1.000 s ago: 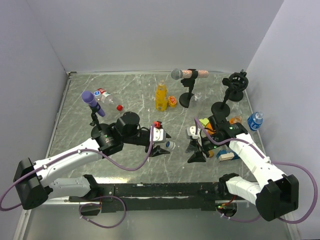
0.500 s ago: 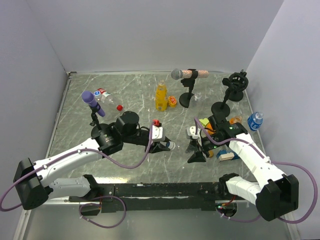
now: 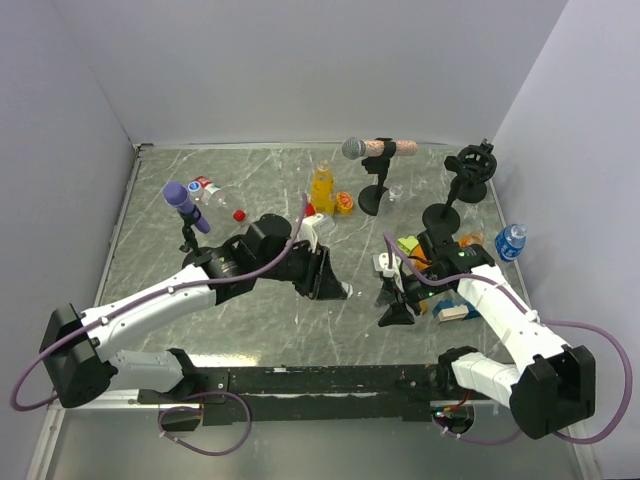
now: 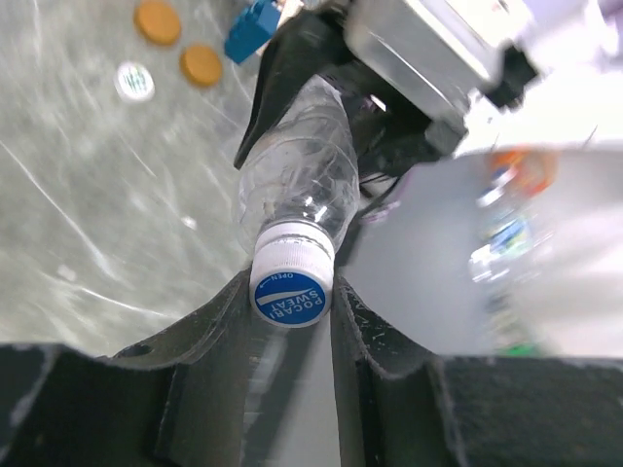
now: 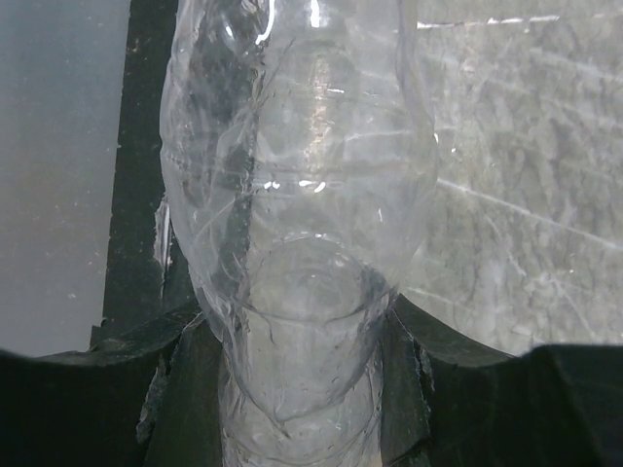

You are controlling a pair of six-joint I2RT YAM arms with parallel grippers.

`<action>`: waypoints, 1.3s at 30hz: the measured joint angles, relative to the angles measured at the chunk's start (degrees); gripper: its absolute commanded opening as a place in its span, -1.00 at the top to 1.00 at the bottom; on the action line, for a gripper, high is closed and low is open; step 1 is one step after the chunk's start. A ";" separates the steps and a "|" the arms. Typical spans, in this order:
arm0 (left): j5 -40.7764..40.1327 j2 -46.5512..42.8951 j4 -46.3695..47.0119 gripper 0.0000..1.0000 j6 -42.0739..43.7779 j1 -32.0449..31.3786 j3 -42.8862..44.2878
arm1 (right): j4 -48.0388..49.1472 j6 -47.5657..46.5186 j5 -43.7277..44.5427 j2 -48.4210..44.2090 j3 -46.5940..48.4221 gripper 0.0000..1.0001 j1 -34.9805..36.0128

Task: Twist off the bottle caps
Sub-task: Unscrew the bottle cap from the plastic bottle.

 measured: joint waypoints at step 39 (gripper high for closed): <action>-8.07 -28.41 20.24 -0.93 33.29 -0.44 -24.63 | 1.16 -0.20 -1.60 0.13 0.00 0.39 0.66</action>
